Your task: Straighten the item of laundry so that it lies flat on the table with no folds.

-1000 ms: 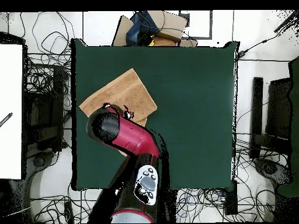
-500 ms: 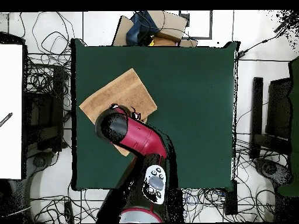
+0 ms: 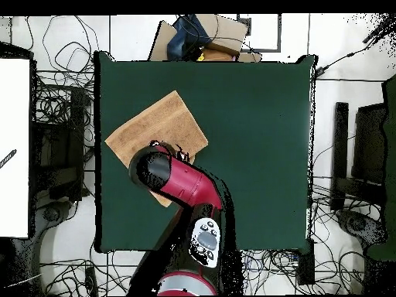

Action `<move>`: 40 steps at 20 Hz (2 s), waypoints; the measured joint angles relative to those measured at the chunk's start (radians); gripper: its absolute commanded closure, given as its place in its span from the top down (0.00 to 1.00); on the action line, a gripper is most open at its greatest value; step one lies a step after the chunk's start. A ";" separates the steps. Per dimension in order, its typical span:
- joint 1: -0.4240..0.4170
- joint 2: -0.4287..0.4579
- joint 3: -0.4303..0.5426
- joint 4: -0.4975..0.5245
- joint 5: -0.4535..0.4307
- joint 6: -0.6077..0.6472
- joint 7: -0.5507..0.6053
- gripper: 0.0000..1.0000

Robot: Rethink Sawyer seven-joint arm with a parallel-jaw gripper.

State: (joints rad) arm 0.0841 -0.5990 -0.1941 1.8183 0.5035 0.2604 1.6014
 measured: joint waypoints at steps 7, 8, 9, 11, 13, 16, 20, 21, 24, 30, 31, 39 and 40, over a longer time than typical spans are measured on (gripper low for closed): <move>-0.047 0.073 0.001 -0.017 -0.018 -0.010 0.000 0.00; -0.058 0.099 0.001 -0.027 -0.026 -0.014 0.000 0.00; -0.062 0.110 0.000 -0.031 -0.030 -0.013 0.000 0.00; -0.070 0.139 0.001 -0.042 -0.041 -0.014 0.000 0.00; -0.074 0.160 0.000 -0.050 -0.047 -0.014 0.000 0.00; -0.076 0.182 0.000 -0.062 -0.050 -0.013 0.000 0.00; -0.076 0.208 -0.004 -0.087 -0.051 -0.013 0.000 0.00; -0.076 0.213 -0.006 -0.093 -0.050 -0.013 0.000 0.00; -0.075 0.231 -0.008 -0.120 -0.051 -0.013 0.000 0.00; -0.074 0.246 -0.010 -0.152 -0.051 0.009 0.000 0.00; -0.073 0.245 -0.012 -0.154 -0.051 0.016 0.000 0.00; -0.047 0.207 -0.049 -0.181 -0.051 0.131 0.000 0.00; -0.044 0.200 -0.052 -0.182 -0.051 0.137 0.000 0.00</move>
State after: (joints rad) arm 0.0396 -0.3989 -0.2465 1.6360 0.4525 0.3975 1.6014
